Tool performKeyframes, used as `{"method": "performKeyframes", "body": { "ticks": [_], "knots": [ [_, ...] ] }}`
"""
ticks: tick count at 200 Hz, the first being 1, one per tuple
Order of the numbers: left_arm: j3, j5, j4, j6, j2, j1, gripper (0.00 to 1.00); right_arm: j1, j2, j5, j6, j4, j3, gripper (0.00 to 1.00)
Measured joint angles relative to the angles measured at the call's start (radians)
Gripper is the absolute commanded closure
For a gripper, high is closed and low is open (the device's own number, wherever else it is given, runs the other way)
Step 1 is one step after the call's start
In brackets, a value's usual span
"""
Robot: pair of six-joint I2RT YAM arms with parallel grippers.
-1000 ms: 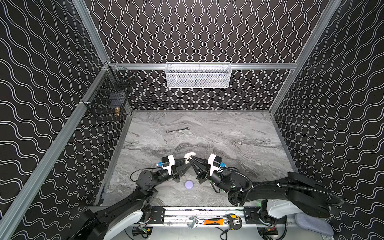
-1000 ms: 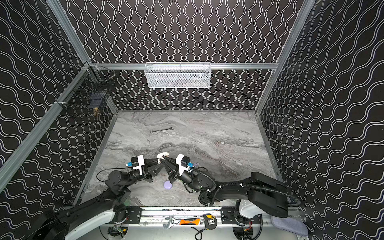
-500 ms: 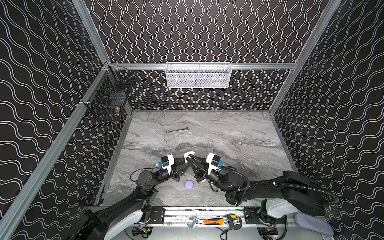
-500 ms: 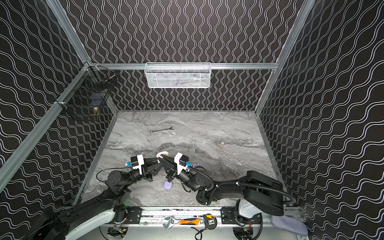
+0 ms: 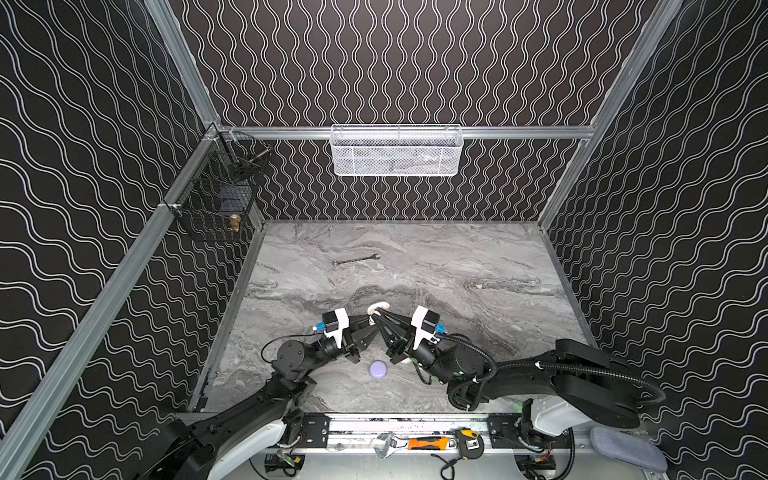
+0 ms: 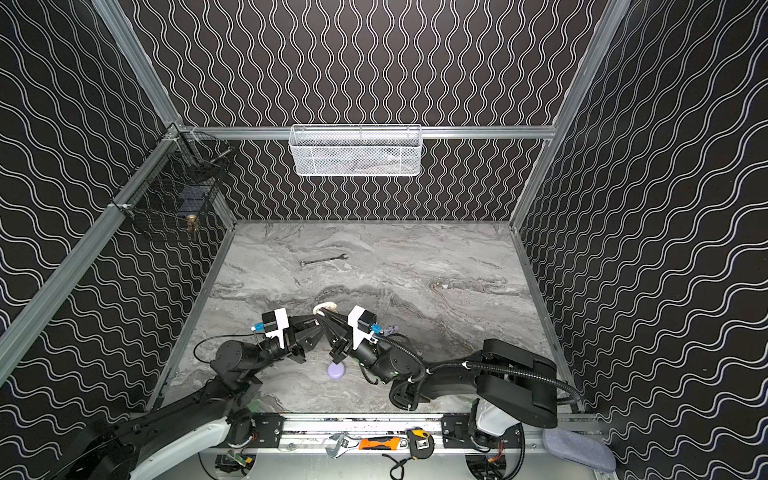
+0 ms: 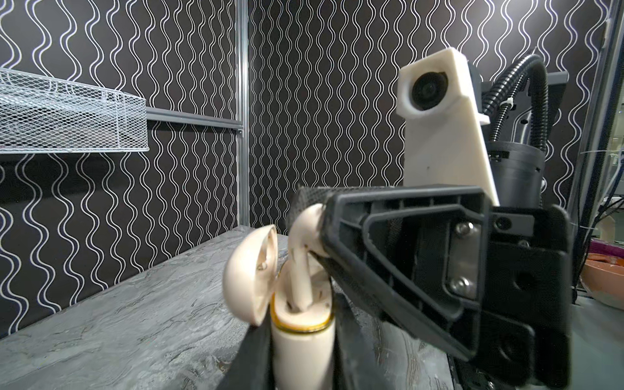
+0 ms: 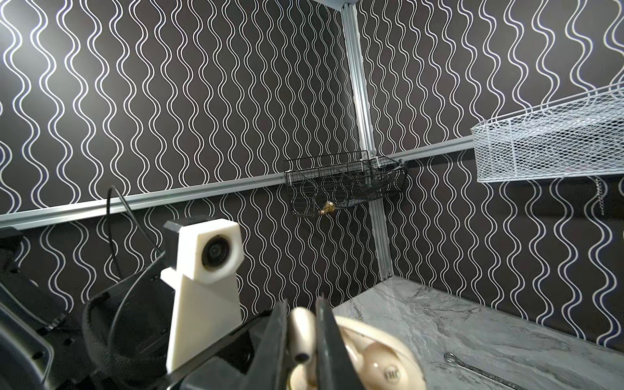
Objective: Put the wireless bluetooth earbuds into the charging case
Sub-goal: 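Press the earbud deeper into the case and open the right gripper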
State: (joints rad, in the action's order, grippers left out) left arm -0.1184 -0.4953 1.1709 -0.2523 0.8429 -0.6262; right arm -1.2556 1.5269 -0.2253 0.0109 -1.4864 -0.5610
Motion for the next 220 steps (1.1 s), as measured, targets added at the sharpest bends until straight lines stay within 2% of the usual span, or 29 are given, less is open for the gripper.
{"method": "performKeyframes", "body": {
  "ticks": [220],
  "knots": [
    [0.005, 0.009, -0.035, 0.001, -0.010, 0.000, 1.00, -0.006, 0.016, -0.039, -0.011, -0.021, 0.024, 1.00]
  ]
}}
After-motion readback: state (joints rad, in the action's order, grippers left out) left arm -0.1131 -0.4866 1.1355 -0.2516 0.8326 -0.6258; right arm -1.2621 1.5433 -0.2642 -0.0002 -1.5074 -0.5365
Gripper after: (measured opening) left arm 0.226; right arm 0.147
